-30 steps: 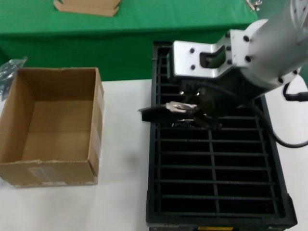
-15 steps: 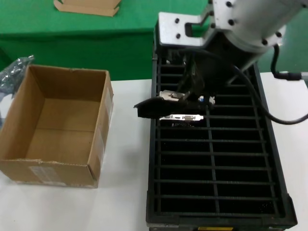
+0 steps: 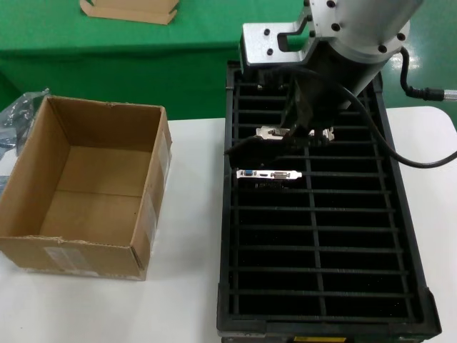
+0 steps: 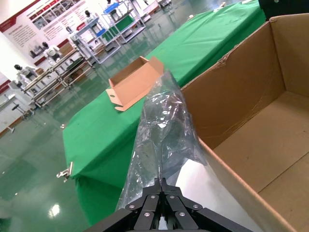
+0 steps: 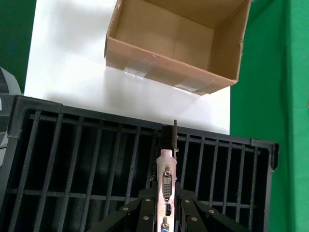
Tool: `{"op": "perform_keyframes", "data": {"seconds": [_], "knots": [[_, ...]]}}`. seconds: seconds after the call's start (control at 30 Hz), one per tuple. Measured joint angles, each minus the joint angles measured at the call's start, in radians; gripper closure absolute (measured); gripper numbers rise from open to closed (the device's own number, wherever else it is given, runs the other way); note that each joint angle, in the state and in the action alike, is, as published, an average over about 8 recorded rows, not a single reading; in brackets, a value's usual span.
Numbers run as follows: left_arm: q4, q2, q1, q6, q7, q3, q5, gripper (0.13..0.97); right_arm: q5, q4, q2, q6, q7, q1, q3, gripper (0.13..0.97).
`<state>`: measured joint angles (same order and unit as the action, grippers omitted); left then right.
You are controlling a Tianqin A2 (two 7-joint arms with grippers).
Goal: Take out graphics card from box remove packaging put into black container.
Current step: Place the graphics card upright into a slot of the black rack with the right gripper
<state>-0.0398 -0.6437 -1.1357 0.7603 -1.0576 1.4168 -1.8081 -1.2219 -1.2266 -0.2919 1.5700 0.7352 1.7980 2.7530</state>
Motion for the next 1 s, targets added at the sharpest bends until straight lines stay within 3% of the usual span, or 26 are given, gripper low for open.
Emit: {"op": "perform_keyframes", "data": {"seconds": [1.0], "knots": [[0.017,0.000,0.003,-0.046,0.015,0.040,-0.033,0.958,-0.091,-0.106,-0.156,0.000,-0.007,-0.096,0.000,0.906]]}}
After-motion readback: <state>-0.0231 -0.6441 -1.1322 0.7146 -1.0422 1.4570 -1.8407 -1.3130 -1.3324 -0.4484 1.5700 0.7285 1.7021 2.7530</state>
